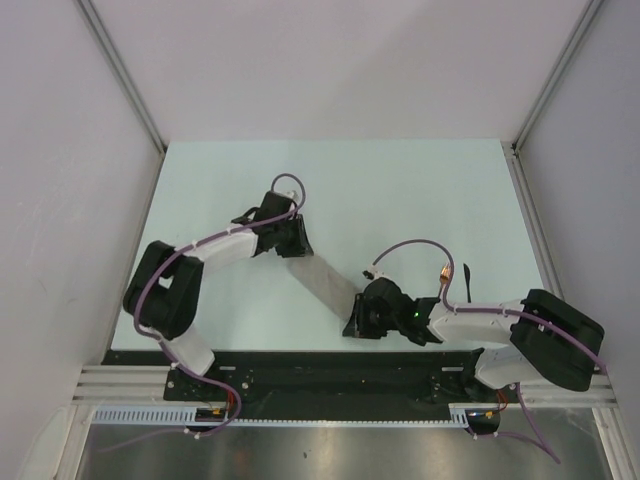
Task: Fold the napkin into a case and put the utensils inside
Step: Move the smaller rectangle folded napkin to the center of the board.
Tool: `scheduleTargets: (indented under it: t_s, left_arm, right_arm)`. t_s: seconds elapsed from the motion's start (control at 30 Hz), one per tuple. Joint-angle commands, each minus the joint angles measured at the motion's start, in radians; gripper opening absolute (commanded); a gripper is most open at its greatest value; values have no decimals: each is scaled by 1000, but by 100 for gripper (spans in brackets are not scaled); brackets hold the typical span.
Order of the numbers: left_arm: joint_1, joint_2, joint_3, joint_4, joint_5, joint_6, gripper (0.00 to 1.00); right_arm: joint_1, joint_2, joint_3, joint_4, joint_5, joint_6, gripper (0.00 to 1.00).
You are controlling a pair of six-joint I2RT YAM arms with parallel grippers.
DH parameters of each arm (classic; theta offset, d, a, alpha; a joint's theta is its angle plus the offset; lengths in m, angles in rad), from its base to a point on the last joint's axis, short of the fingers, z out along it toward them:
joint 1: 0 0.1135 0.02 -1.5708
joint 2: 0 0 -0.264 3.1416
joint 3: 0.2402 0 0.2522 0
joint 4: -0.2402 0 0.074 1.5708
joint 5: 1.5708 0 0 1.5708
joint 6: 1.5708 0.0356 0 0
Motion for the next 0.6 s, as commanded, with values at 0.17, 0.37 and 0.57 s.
scheduleTargets:
  t_s: [0.17,0.37,0.57]
  left_arm:
    - [3,-258,77,-108,-1,51,37]
    - [0,-180,137,-134,84,63,40]
    - [-8,31,351,-268,-5,178,41]
  right_arm:
    - [-218,94,70,-13,141,-128,33]
    - [-485,362,368,-5,40,-409,34]
    - [-598,587,717,-121,-46,-558,37]
